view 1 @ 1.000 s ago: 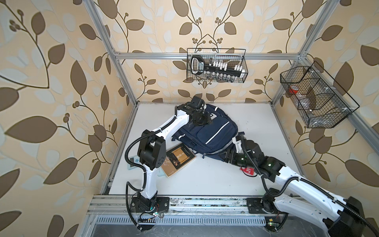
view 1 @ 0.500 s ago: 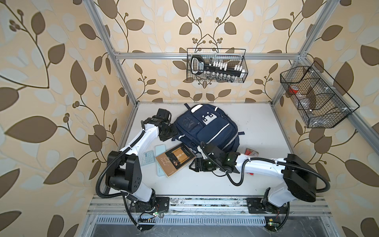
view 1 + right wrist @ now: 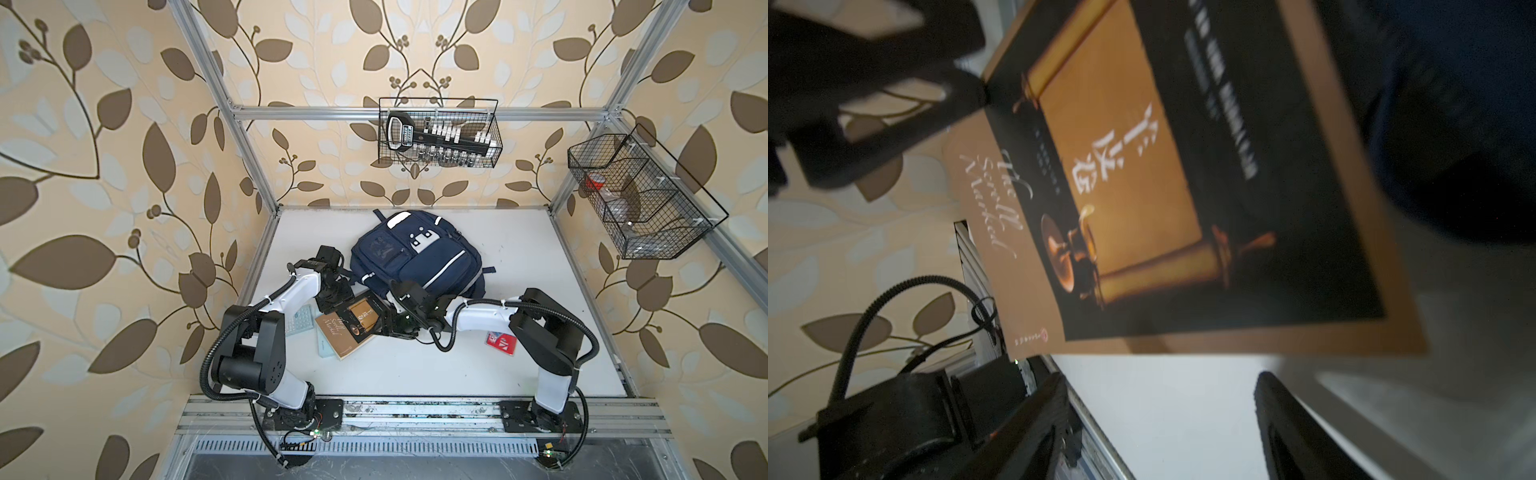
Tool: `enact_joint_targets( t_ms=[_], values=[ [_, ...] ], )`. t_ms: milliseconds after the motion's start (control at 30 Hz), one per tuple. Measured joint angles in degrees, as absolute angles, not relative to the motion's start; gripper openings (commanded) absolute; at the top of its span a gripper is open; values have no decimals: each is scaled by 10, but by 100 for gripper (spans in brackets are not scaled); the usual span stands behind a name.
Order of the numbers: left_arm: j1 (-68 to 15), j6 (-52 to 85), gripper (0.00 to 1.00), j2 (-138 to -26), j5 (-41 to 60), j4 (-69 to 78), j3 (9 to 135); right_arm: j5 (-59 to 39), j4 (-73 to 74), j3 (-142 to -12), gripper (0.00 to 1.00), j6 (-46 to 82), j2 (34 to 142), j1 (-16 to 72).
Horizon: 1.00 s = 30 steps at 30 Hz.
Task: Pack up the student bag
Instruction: 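Release the backpack and move both grippers to the brown book, then grasp the brown book's edges with both grippers and tilt it upright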
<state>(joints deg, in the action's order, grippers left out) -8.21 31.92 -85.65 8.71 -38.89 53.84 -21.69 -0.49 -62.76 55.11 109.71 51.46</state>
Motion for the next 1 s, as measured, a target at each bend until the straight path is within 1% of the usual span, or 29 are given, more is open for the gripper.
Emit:
enact_joint_targets(
  t_ms=[367, 500, 633, 833, 967, 1000],
  values=[
    [-82, 341, 55, -726, 78, -387, 424, -228, -84, -816, 70, 511, 1208, 487],
    [-82, 354, 59, -697, 88, -408, 411, -229, -100, -868, 70, 500, 1228, 477],
    [-82, 362, 63, -692, 83, -435, 436, -227, -108, -864, 71, 493, 1222, 475],
    [-62, 362, 63, -741, 63, -436, 533, -223, -96, -752, 71, 516, 1137, 495],
    [-28, 361, 66, -788, 63, -431, 542, -226, -64, -725, 67, 555, 1119, 532],
    [-20, 360, 71, -798, 66, -432, 541, -231, -51, -721, 65, 565, 1120, 540]
  ],
)
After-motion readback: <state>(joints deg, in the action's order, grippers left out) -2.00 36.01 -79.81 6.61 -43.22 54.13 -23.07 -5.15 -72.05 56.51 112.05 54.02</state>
